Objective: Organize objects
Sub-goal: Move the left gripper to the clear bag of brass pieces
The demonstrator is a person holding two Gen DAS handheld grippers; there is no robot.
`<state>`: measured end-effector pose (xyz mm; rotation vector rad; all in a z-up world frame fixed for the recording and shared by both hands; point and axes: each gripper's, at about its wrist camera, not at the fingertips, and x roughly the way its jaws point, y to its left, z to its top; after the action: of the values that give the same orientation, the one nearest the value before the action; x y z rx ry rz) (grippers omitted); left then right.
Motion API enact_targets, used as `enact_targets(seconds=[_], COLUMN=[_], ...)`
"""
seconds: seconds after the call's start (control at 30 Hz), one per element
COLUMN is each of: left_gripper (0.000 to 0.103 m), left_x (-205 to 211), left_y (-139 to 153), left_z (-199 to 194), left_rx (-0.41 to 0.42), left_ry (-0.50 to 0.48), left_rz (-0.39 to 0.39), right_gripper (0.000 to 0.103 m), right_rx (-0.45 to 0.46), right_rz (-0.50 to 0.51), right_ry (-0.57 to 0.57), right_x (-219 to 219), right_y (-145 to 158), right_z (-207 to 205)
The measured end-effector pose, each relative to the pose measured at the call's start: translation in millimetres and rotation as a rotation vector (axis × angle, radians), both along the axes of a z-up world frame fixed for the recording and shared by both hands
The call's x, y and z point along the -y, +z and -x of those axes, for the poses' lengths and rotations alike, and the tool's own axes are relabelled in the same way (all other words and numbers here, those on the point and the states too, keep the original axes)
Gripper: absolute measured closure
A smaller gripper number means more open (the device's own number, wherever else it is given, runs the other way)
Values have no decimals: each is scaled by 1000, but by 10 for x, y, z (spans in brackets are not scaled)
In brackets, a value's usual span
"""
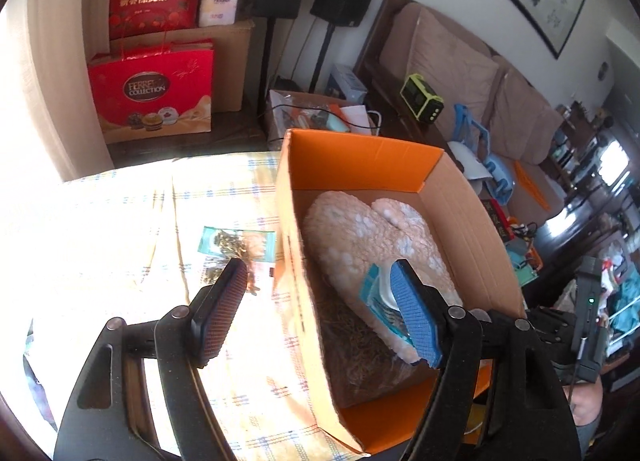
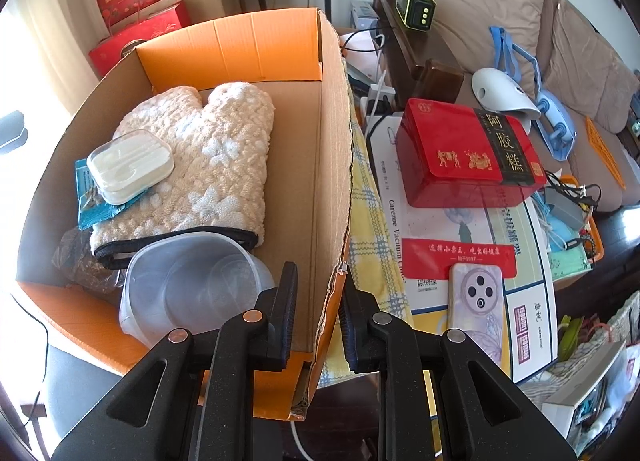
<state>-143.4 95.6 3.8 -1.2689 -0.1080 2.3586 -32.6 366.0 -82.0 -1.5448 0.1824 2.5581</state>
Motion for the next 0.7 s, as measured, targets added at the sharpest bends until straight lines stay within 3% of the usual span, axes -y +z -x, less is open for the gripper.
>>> enact_targets(seconds=[0.33, 0.7], left_gripper=[32, 36], left_x=[525, 589], left_y=[-474, -922], left_z=[436, 685], left_rx=[99, 185], left_ry=[131, 163], left_rz=[40, 94], right_gripper=[83, 82], right_rx=[1, 3], right_rz=[0, 0], right_ry=[0, -1], right_x=[1, -2], right_y=[3, -4], right_z=[11, 9])
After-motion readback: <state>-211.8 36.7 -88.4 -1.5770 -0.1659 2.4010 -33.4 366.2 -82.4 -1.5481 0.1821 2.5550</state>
